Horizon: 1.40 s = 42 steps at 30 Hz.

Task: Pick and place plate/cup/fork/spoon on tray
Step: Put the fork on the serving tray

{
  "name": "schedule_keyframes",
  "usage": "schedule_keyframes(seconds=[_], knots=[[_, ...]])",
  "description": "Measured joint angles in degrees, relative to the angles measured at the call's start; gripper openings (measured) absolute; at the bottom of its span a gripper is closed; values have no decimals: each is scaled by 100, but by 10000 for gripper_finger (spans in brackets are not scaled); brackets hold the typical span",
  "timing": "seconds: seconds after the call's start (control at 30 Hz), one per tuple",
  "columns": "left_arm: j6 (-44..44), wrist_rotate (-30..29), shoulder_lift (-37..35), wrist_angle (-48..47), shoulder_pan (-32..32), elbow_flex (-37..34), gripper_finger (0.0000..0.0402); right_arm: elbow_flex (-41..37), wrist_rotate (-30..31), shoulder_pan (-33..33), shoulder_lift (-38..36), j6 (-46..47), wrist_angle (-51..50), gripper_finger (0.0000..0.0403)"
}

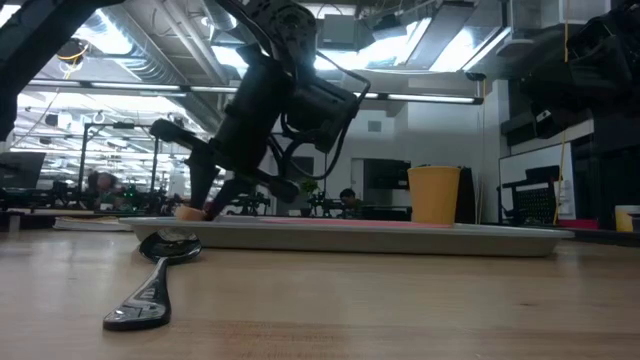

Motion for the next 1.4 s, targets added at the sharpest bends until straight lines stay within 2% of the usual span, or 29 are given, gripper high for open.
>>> schedule_keyframes(seconds=[0.37,1.1,1.4], knots=[[-4,167,-4,-14,-44,-178,95,0,1,0,0,0,1,99],[-39,179,-4,133,-64,-191,93,0,0,-1,1,0,1,99],[162,-300,-9,-75,122,48,93,0,0,-2,-1,0,1,99]])
